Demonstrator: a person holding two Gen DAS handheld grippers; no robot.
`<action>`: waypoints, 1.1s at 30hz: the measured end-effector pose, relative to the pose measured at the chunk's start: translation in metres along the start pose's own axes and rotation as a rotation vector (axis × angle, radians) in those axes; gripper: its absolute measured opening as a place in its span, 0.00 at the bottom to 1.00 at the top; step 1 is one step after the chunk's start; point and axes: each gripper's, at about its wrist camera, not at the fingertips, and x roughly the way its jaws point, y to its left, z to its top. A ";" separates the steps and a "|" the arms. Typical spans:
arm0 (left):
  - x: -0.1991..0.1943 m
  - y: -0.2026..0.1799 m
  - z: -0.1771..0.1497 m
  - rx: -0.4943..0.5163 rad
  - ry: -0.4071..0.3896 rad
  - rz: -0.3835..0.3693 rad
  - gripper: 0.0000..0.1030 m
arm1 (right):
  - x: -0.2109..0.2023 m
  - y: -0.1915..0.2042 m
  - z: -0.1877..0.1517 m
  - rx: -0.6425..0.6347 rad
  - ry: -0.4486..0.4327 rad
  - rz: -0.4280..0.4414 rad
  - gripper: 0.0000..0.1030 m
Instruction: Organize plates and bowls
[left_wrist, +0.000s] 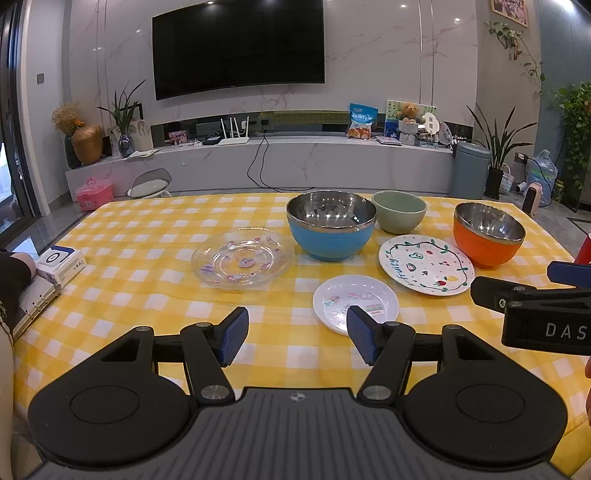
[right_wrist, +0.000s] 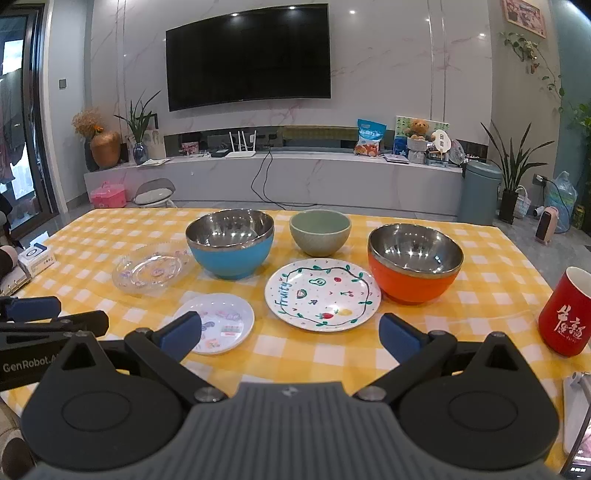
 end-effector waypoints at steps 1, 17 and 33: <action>0.000 0.000 0.000 -0.001 0.002 0.001 0.70 | 0.001 0.000 0.000 0.001 0.001 0.000 0.97; 0.003 0.001 0.000 -0.005 0.013 0.001 0.70 | 0.002 0.000 -0.001 -0.002 0.015 -0.005 0.97; 0.004 -0.001 -0.002 -0.002 0.015 0.000 0.70 | 0.003 0.001 -0.002 -0.005 0.026 -0.008 0.97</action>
